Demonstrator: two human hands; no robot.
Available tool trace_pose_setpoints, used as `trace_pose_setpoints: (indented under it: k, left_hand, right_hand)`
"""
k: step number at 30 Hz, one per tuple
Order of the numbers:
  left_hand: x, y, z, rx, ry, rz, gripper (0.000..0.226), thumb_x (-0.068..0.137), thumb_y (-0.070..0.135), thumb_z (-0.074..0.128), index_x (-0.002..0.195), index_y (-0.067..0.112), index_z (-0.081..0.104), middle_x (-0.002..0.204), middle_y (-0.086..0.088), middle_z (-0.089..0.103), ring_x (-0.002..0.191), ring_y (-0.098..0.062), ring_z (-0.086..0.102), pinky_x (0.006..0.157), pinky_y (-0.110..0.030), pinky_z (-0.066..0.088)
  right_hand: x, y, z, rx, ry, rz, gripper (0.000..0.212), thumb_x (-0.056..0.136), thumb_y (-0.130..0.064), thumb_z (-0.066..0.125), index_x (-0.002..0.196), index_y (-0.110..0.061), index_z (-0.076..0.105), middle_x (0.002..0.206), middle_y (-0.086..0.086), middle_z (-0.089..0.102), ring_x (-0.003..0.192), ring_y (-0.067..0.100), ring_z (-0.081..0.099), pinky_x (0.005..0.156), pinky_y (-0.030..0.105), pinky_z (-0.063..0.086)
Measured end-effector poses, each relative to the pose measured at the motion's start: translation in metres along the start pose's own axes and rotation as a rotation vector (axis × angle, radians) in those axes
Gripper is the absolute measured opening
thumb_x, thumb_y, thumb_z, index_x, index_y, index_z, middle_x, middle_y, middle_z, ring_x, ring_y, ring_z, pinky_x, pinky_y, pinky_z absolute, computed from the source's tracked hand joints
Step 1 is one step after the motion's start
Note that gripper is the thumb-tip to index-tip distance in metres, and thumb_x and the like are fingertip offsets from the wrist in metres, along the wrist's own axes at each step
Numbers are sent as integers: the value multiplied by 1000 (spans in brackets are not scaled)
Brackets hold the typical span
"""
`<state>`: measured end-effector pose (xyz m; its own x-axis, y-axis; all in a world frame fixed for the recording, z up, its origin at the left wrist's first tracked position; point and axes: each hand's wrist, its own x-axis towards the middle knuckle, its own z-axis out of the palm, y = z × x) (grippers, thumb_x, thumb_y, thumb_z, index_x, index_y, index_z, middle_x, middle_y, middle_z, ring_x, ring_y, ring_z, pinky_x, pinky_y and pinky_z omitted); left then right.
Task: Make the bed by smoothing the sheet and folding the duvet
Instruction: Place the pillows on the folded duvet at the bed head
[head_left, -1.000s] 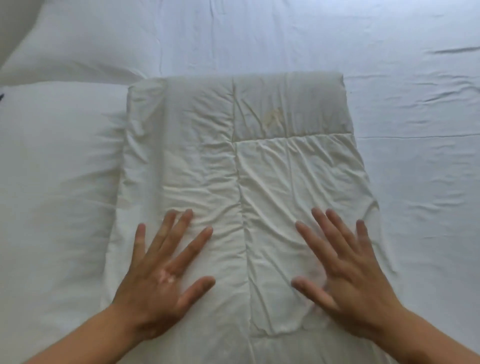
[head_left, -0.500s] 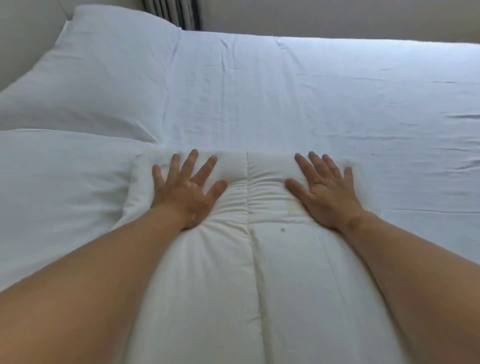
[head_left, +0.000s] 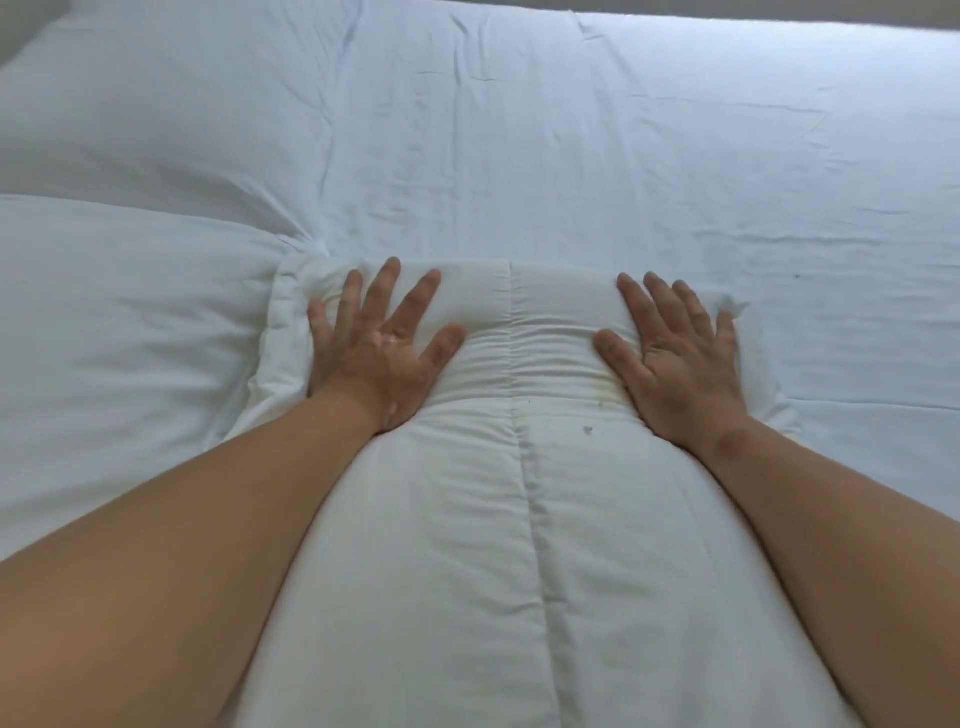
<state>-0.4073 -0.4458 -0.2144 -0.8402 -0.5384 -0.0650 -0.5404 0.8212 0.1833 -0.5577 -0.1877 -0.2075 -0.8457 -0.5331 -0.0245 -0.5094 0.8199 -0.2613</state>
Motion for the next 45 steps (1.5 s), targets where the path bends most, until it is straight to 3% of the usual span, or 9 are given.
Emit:
trace_pose_setpoints:
  k: [6,10,13,18,23,32,38,41,45]
  left_hand:
    - [-36,-2,-43,-57,-236,26,78,83,84,16,150,55,-11,162,16,-24,152,-23,-19,121,-54,-8]
    - [-105,-27,-92,-4,-361,65,73,90,77,17,152,50,-8,165,13,-15,153,-18,-12,121,-55,-5]
    - [-175,-92,-134,55,-360,-52,72,90,76,12,154,46,-1,166,10,-9,153,-17,-11,121,-56,-2]
    - [-263,-256,-180,99,-270,-403,90,76,84,8,156,43,7,167,4,-2,153,-22,1,124,-44,11]
    - [-303,-362,-188,-208,-231,-770,113,59,99,30,154,40,18,161,-3,24,146,-28,30,118,-45,28]
    - [-311,-427,-166,-507,-194,-818,139,35,106,43,154,36,25,154,-3,44,138,-29,44,110,-40,35]
    - [-324,-421,-165,-738,-121,-753,99,43,95,62,128,46,51,132,9,60,118,-19,59,97,-34,43]
    - [-333,-404,-182,-824,-42,-701,106,37,92,68,126,36,61,116,15,66,103,-11,65,93,-34,50]
    - [-356,-368,-227,-932,19,-635,65,59,55,85,117,33,67,104,16,73,88,3,69,80,-25,55]
  right_hand:
    - [-30,-28,-38,-161,-193,55,78,89,-79,9,157,-42,-5,168,-10,-6,154,16,-11,121,59,-6]
    - [-58,-99,-78,83,-122,106,76,95,-62,37,158,-22,22,167,8,15,155,22,8,124,54,8]
    - [-118,-190,-95,258,-143,-167,66,91,-47,60,148,-19,43,160,5,34,147,20,31,120,34,26]
    - [-204,-325,-83,245,-380,-554,64,95,-46,53,153,-27,33,158,-8,32,143,11,35,115,22,29]
    - [-233,-401,-37,551,-669,-70,73,85,-46,70,143,-18,36,134,-5,54,133,20,49,109,28,39]
    - [-250,-423,70,921,-726,456,143,32,-82,84,150,-44,13,143,-8,51,125,26,56,105,54,47]
    - [-265,-437,72,1275,-726,379,69,72,-37,88,131,-36,51,113,-11,75,101,11,73,93,38,58]
    - [-272,-456,47,1380,-794,308,70,71,-29,91,131,-28,56,116,-5,74,105,19,72,94,45,57]
    - [-283,-472,-8,1379,-800,179,55,75,-15,86,124,-25,62,114,-3,75,105,20,72,94,45,56]
